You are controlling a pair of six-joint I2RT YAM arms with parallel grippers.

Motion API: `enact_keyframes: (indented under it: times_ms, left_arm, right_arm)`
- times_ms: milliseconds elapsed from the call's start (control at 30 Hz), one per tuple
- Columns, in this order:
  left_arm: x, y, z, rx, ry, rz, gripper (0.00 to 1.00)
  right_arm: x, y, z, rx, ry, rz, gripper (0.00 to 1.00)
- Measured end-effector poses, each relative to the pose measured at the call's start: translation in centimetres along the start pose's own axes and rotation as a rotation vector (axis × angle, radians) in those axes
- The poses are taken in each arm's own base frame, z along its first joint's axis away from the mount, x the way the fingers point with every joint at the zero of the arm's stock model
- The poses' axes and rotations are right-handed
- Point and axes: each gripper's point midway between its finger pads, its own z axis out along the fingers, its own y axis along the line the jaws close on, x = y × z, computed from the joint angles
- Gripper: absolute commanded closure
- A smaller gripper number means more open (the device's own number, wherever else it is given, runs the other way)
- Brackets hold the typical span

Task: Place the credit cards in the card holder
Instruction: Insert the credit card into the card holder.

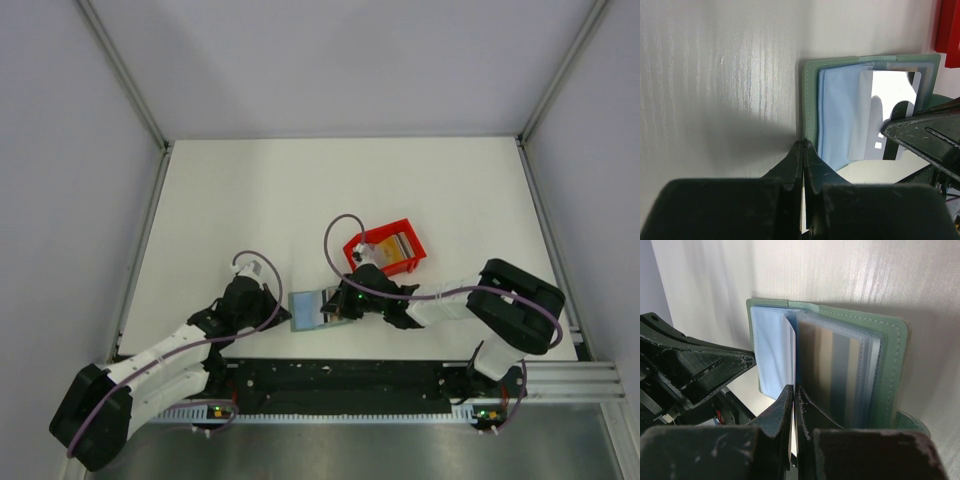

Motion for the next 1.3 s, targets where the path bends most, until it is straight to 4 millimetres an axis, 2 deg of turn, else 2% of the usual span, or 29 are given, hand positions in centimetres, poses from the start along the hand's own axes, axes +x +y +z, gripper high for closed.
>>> enact_keyframes:
  times_ms: [300, 400, 667, 733, 967, 1167, 1300]
  left_arm:
    - [-0.1, 0.0, 0.0, -0.001, -0.003, 0.000, 1.00]
    - [-0.1, 0.0, 0.0, -0.001, -0.003, 0.000, 1.00]
    - [0.0, 0.0, 0.0, 0.002, -0.001, 0.000, 1.00]
    - [0.0, -0.1, 0.0, 0.004, -0.001, 0.000, 1.00]
    - [0.0, -0.3, 0.0, 0.013, 0.001, 0.001, 1.00]
    - [0.0, -0.5, 0.0, 0.023, 0.006, 0.002, 0.76]
    - [0.0, -0.9, -0.1, 0.044, 0.006, 0.003, 0.75]
  right_arm:
    - [0.4, 0.2, 0.6, -0.002, 0.032, -0.003, 1.00]
    - [0.5, 0.3, 0.8, -0.004, 0.041, -0.004, 0.93]
    - [0.7, -0.3, 0.5, 0.040, 0.059, -0.039, 0.67]
    - [0.6, -0.4, 0.2, 0.067, 0.060, -0.067, 0.64]
    - [0.0, -1.2, -0.8, 0.153, 0.049, -0.139, 0.63]
    - [-0.3, -1.7, -1.2, 0.197, 0.031, -0.175, 0.61]
    - [-0.6, -2.3, -1.9, 0.235, 0.016, -0.197, 0.59]
